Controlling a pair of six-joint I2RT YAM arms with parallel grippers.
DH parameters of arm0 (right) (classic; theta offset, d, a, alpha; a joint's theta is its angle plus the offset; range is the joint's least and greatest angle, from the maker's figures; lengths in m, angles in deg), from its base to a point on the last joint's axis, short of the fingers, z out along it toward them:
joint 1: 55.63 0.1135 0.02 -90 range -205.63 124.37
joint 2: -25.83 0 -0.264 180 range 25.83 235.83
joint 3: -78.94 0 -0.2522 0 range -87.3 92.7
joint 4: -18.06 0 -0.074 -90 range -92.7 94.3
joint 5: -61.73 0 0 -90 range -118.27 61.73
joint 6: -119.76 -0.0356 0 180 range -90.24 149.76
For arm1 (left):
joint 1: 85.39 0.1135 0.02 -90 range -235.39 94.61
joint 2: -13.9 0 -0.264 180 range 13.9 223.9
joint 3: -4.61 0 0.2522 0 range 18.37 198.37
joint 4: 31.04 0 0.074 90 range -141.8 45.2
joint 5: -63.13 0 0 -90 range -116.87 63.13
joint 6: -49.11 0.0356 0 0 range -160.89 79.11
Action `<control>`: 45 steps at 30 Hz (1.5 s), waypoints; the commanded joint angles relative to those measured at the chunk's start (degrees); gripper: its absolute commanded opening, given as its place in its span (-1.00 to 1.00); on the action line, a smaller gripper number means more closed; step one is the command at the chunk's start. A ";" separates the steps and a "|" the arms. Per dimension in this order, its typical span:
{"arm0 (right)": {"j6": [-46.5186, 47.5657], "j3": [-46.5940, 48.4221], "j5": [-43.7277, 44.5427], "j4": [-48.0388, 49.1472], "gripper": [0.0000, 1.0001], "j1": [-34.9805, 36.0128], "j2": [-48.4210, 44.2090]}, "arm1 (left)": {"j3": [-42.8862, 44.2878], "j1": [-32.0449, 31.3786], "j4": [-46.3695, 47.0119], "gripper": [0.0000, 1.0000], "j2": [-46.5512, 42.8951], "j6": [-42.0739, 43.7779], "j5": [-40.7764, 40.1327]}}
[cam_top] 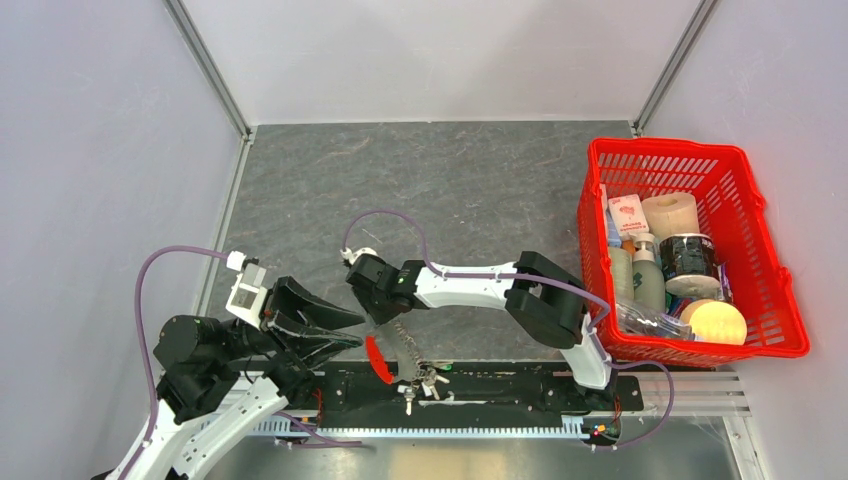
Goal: Put the keys on the keyring
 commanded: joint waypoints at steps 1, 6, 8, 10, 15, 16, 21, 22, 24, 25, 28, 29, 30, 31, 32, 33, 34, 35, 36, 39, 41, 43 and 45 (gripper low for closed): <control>0.63 2.37 2.11 -1.02 -0.22 0.43 0.95 | -0.03 -0.14 0.86 -0.01 0.79 2.05 -0.36; 1.15 2.88 4.08 -2.26 -0.24 0.98 1.38 | -0.15 -0.14 1.05 -0.01 0.80 1.86 -0.35; 1.32 3.11 4.61 -2.53 -0.25 1.25 1.58 | -0.18 -0.17 1.05 -0.01 0.80 1.87 -0.36; 1.44 3.33 4.75 -2.54 -0.27 1.45 1.67 | -0.27 -0.14 1.22 -0.02 0.80 1.72 -0.38; 1.64 3.60 4.56 -2.45 -0.26 1.98 1.86 | -0.48 -0.10 1.40 -0.02 0.75 1.46 -0.36; 1.66 3.57 4.71 -2.45 -0.27 1.97 1.81 | -0.43 -0.14 1.49 -0.02 0.73 1.52 -0.29; 1.67 3.40 5.74 -2.96 -0.33 2.06 1.74 | -0.53 -0.14 1.49 -0.01 0.75 1.52 -0.35; 1.69 3.27 5.90 -2.98 -0.34 2.02 1.57 | -0.53 -0.14 1.49 -0.01 0.75 1.52 -0.28; 1.61 3.04 6.74 -3.15 -0.39 2.07 1.38 | -0.62 -0.14 1.62 -0.01 0.80 1.53 -0.28; 1.63 2.84 7.32 -3.16 -0.43 2.06 1.29 | -0.62 -0.14 1.67 -0.01 0.84 1.53 -0.28; 1.34 2.64 8.69 -3.57 -0.51 2.15 1.12 | -0.71 -0.14 1.83 -0.01 0.89 1.52 -0.28; 1.26 2.60 9.01 -3.66 -0.53 2.14 1.07 | -0.70 -0.15 1.84 -0.01 0.97 1.52 -0.28; 1.21 2.51 9.26 -3.76 -0.56 2.24 1.03 | -0.71 -0.14 1.91 -0.01 0.97 1.51 -0.23; 1.16 2.40 9.41 -3.69 -0.60 2.24 0.87 | -0.71 -0.14 2.02 -0.01 0.98 1.52 -0.28; 1.04 2.18 9.59 -3.69 -0.64 2.24 0.70 | -0.71 -0.14 2.11 -0.01 1.06 1.46 -0.28; 0.91 2.05 10.01 -3.71 -0.70 2.24 0.42 | -0.72 -0.14 2.17 -0.01 1.06 1.43 -0.28; 0.83 1.82 10.45 -3.68 -0.74 2.29 0.12 | -0.76 -0.14 2.24 -0.01 1.06 1.43 -0.32; 0.77 1.60 10.86 -3.68 -0.79 2.33 -0.22 | -0.79 -0.17 2.35 -0.01 1.10 1.39 -0.28; 0.76 1.36 11.23 -3.69 -0.87 2.33 -0.71 | -0.80 -0.15 2.41 -0.01 1.15 1.30 -0.28; 0.76 0.59 12.16 -3.69 -1.00 2.46 -2.11 | -0.79 -0.14 2.80 -0.01 1.36 1.18 -0.19; 0.77 -0.09 12.66 -3.68 -1.00 2.55 -3.24 | -0.80 -0.14 3.06 -0.02 1.50 1.17 -0.19; 0.83 -1.34 12.61 -3.19 -1.00 2.59 -5.02 | -0.71 -0.14 3.33 -0.01 1.68 0.88 -0.18; 1.11 -3.15 12.02 -2.28 -1.00 2.68 -7.88 | -0.56 -0.14 3.46 -0.01 1.72 0.70 -0.19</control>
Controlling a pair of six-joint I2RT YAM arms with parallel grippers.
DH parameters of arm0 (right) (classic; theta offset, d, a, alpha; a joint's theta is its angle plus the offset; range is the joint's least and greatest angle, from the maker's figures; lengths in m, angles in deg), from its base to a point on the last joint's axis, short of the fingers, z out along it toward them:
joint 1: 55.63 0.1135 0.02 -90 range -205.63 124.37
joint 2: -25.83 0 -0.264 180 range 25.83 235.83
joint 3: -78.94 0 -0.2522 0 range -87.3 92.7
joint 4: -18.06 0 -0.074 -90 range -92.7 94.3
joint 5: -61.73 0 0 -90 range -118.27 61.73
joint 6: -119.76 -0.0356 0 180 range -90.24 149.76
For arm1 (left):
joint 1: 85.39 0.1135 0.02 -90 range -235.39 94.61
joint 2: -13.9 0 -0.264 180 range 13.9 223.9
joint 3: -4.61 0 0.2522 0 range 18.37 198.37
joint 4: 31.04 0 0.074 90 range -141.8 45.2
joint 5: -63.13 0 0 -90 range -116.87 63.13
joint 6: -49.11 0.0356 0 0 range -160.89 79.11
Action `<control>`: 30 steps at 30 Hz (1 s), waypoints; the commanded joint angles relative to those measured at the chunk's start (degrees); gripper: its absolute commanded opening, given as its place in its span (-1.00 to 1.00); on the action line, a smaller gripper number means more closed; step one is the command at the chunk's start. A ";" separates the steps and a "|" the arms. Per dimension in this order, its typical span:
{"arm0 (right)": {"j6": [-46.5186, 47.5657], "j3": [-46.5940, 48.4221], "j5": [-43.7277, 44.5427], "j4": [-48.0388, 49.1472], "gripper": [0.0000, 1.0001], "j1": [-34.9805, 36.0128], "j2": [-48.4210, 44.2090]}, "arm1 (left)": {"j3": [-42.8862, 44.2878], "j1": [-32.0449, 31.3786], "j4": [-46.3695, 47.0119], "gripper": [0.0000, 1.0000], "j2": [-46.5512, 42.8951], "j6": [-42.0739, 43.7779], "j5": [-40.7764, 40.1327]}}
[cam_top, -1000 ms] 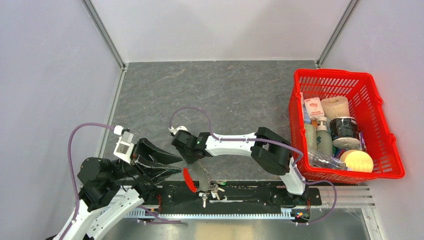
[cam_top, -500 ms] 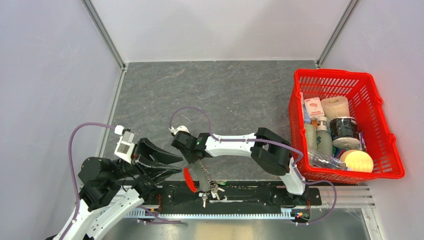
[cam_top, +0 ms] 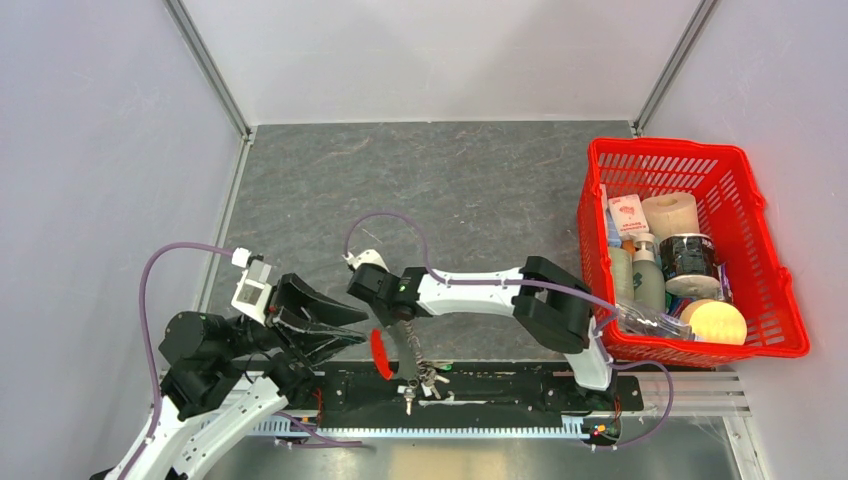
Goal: Put the keys on the keyring
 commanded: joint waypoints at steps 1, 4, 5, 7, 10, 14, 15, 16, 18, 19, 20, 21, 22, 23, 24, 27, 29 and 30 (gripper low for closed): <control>0.26 -4.09 0.64 2.16 -1.00 0.50 -9.05 | 0.28 -0.14 2.58 -0.01 0.89 0.63 0.14; 1.58 -8.56 -2.98 4.38 -1.00 0.50 -16.32 | 1.01 -0.17 2.83 -0.01 0.80 0.12 -0.17; 2.02 -10.08 -4.92 5.33 -1.00 0.45 -19.26 | 1.23 -0.15 3.02 -0.02 0.72 -0.14 -0.21; 3.08 -13.07 -7.99 6.78 -1.00 0.45 -24.72 | 1.50 -0.14 4.10 -0.01 0.57 -1.22 -0.13; 4.83 -16.92 -11.66 9.20 -1.00 0.41 -33.26 | 1.59 -0.14 6.31 -0.02 0.33 -3.23 0.40; 6.11 -20.58 -18.25 11.51 -1.00 -0.52 -43.31 | 2.17 -0.10 9.29 -0.01 0.12 -5.46 1.10; 6.52 -20.95 -19.77 11.94 -1.00 -0.56 -45.17 | 2.44 -0.14 9.45 -0.01 0.15 -5.95 1.14; 6.96 -20.97 -21.61 12.22 -1.00 -0.62 -46.95 | 2.63 -0.14 10.22 -0.01 0.02 -6.40 1.19; 7.96 -20.41 -24.33 12.24 -1.00 -0.61 -49.60 | 2.56 -0.14 12.95 -0.01 -0.14 -7.77 1.28; 8.39 -19.97 -25.29 12.19 -1.00 -0.58 -50.56 | 2.56 -0.14 13.92 -0.01 -0.17 -8.50 1.43; 8.83 -19.33 -26.31 11.84 -1.00 -0.64 -51.60 | 2.56 -0.14 14.71 -0.01 -0.16 -9.06 1.52; 9.16 -18.74 -27.30 11.68 -1.00 -0.59 -52.60 | 2.62 -0.14 15.42 -0.01 -0.16 -9.49 1.46; 9.32 -18.10 -28.11 11.65 -1.00 -0.61 -53.30 | 2.65 -0.14 16.19 -0.01 -0.27 -9.93 1.38; 9.51 -17.42 -29.04 11.65 -1.00 -0.60 -54.19 | 2.73 -0.14 16.68 -0.01 -0.33 -10.09 1.24; 9.67 -16.79 -29.81 11.71 -1.00 -0.57 -54.85 | 2.95 -0.14 17.08 0.00 -0.26 -10.22 1.07; 10.11 -14.81 -32.53 11.59 -1.00 -0.57 -56.56 | 3.56 -0.14 18.33 0.00 0.16 -11.00 0.84; 10.17 -13.75 -34.62 12.14 -1.00 -0.56 -57.43 | 3.84 -0.14 19.23 0.00 0.67 -11.62 0.93; 10.22 -13.39 -35.61 12.65 -1.00 -0.63 -57.87 | 3.81 -0.14 19.84 0.00 0.85 -12.04 0.95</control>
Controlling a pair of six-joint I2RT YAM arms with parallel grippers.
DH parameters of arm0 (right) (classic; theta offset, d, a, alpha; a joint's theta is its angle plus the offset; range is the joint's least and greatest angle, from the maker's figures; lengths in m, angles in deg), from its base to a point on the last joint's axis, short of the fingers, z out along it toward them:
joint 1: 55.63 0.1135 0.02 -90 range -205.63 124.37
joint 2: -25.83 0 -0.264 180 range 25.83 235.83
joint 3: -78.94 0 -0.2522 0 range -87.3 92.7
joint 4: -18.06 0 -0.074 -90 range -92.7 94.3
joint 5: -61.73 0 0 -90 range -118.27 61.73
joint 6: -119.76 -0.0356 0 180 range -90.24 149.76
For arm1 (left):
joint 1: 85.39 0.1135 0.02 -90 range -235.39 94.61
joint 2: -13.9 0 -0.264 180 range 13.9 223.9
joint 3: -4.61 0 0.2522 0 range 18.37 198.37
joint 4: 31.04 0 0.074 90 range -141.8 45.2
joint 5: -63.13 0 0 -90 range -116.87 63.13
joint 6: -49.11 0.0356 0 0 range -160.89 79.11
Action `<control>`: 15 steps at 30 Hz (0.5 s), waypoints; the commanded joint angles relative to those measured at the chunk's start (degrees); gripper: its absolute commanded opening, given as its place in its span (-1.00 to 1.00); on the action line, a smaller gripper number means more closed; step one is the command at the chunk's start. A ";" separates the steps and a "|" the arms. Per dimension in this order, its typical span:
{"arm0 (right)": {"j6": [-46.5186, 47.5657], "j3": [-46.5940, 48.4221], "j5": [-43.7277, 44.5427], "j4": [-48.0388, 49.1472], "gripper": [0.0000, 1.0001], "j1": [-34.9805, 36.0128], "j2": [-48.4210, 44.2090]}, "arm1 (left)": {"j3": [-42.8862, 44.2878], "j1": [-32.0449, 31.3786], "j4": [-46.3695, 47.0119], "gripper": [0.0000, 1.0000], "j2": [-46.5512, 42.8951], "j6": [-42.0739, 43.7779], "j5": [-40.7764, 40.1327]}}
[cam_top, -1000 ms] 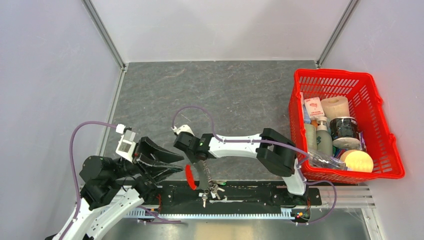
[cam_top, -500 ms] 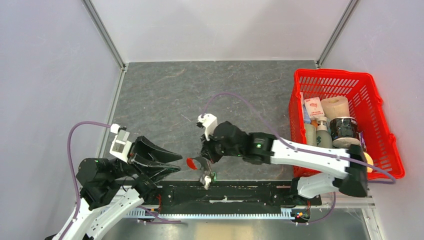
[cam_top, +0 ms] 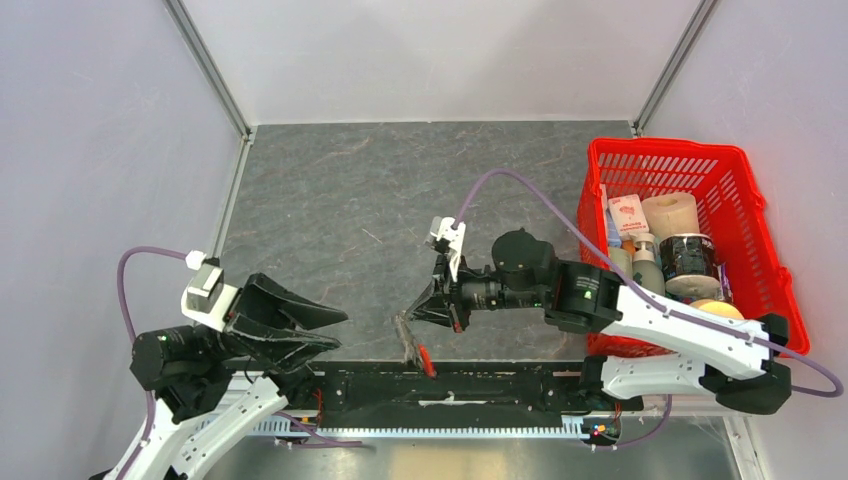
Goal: Put the keys on the keyring
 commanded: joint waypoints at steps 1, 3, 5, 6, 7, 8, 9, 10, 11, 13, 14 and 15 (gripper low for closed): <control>1.17 5.11 -7.99 4.76 -1.00 0.01 -3.61 | 2.02 -0.14 5.52 0.00 0.85 -4.00 0.97; 0.64 5.46 -10.28 6.98 -1.00 -0.04 -4.09 | 1.72 -0.14 7.15 0.00 1.20 -5.10 1.09; -0.22 5.77 -12.28 10.05 -1.00 0.00 -3.98 | 1.20 -0.14 8.70 0.00 1.47 -6.30 1.08; -0.80 5.86 -13.20 11.45 -1.00 0.00 -3.82 | 1.02 -0.14 9.57 0.00 1.55 -6.80 1.19; -1.32 5.96 -13.87 13.08 -1.00 0.01 -3.64 | 0.82 -0.14 10.23 0.00 1.73 -7.42 1.22; -1.72 6.10 -14.57 14.31 -1.00 0.01 -3.47 | 0.59 -0.14 11.18 0.00 1.82 -8.01 1.22; -2.11 6.39 -15.16 15.60 -1.00 0.01 -3.12 | 0.37 -0.14 11.95 0.00 1.98 -8.67 1.26; -2.30 6.75 -15.68 16.42 -1.00 -0.03 -2.75 | 0.27 -0.14 12.56 0.00 2.21 -9.20 1.37; -2.40 7.10 -15.98 17.13 -1.00 -0.04 -2.32 | 0.26 -0.14 13.13 0.00 2.56 -9.78 1.43; -2.54 7.84 -16.53 18.69 -1.00 0.01 -1.55 | 0.26 -0.14 13.84 0.00 3.23 -10.55 1.54; -2.75 8.15 -16.81 19.64 -1.00 0.00 -1.25 | 0.31 -0.14 14.00 0.00 3.48 -10.82 1.58; -2.91 8.42 -16.95 20.02 -1.00 0.00 -0.92 | 0.42 -0.14 14.01 0.00 3.71 -11.00 1.57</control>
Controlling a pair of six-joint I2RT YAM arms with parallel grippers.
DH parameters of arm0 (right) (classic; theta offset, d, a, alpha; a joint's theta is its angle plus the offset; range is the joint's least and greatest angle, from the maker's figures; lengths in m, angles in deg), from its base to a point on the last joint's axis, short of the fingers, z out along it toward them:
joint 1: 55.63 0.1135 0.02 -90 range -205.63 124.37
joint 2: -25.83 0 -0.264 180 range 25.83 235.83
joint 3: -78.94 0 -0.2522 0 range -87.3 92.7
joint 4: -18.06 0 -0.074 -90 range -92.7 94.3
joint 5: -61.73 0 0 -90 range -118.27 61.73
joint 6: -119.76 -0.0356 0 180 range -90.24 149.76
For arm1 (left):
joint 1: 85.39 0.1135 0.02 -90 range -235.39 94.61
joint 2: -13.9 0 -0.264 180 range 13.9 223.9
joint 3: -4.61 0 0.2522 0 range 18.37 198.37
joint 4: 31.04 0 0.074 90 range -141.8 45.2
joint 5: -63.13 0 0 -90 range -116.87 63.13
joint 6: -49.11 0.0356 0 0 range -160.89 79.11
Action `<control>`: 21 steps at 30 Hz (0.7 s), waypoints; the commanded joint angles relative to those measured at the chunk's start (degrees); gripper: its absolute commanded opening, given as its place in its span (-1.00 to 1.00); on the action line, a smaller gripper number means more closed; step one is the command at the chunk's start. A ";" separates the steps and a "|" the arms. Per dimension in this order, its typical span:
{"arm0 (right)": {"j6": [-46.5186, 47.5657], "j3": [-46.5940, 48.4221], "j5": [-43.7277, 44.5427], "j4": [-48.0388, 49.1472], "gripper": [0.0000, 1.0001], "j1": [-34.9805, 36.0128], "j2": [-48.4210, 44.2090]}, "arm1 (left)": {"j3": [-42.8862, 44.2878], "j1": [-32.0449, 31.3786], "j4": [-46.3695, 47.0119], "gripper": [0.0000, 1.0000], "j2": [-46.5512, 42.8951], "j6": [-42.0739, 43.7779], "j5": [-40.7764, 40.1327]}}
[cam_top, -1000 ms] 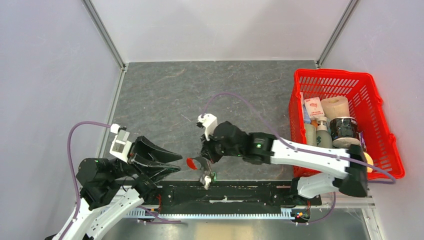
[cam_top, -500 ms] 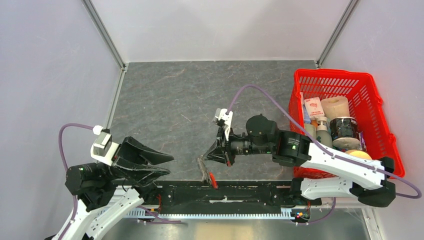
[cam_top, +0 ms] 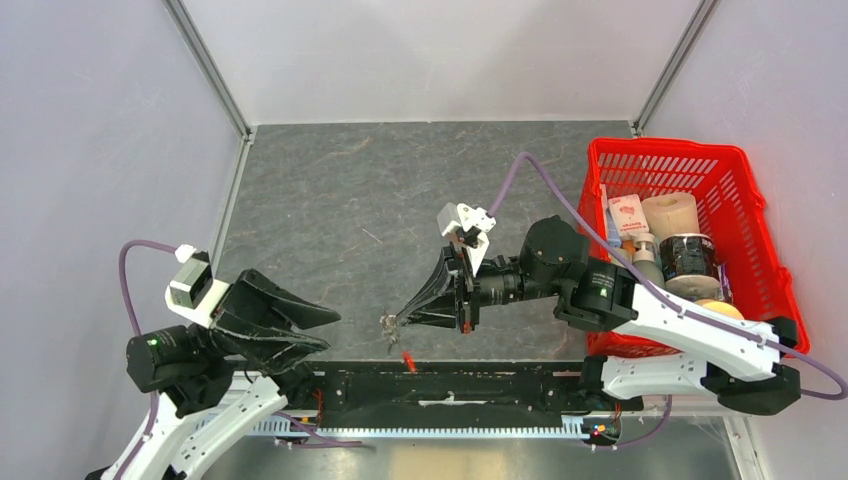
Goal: Put the keys on the keyring
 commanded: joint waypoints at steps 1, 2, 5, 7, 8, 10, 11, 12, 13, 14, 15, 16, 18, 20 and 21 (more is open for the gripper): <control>-1.47 4.05 -2.91 9.51 -1.00 -0.03 1.05 | 0.22 -0.14 3.67 -0.01 2.09 -3.97 1.38; -1.39 4.37 -2.40 10.19 -1.00 -0.08 1.27 | 0.34 -0.14 3.67 -0.01 2.21 -4.12 1.31; -1.80 5.08 -0.99 12.55 -1.00 -0.09 1.88 | 0.84 -0.14 3.66 -0.01 2.93 -4.69 1.10; -2.10 5.23 -0.27 14.36 -1.00 0.04 2.15 | 0.72 -0.14 3.67 -0.02 3.17 -5.05 0.86; -2.13 5.28 -0.14 15.41 -1.00 0.14 2.31 | 0.63 -0.14 3.67 -0.03 3.27 -5.30 0.68; -2.17 5.14 0.54 17.05 -1.00 0.47 2.58 | 0.49 -0.14 3.53 -0.04 3.36 -5.40 0.38; -2.12 5.07 0.57 17.87 -1.00 0.57 2.74 | 0.40 -0.14 3.34 -0.04 3.38 -5.44 -0.03; -2.15 5.16 0.63 18.72 -1.00 0.78 3.01 | 0.28 -0.14 3.24 -0.04 3.40 -5.44 -0.26; -2.00 5.09 0.75 19.51 -1.00 0.92 3.11 | 0.14 -0.14 3.16 -0.05 3.45 -5.50 -0.46; -1.82 5.12 1.10 20.02 -1.00 1.22 3.19 | 0.05 -0.14 3.07 -0.06 3.53 -5.60 -0.68; -1.61 4.97 1.35 20.77 -1.00 1.43 3.42 | -0.06 -0.15 3.04 -0.06 3.61 -5.62 -0.90; -1.31 5.12 1.65 20.97 -1.00 1.61 3.52 | -0.13 -0.12 3.06 -0.06 3.71 -5.62 -0.99; -0.89 5.14 2.15 21.94 -1.00 2.13 3.81 | -0.55 -0.14 3.06 -0.07 3.88 -5.62 -1.38; -0.29 5.47 2.58 22.19 -1.00 2.50 4.20 | -0.94 -0.14 3.06 -0.07 3.99 -5.44 -1.91; -0.15 5.53 2.66 22.31 -1.00 2.66 4.40 | -1.11 -0.14 3.05 -0.07 4.06 -5.31 -2.09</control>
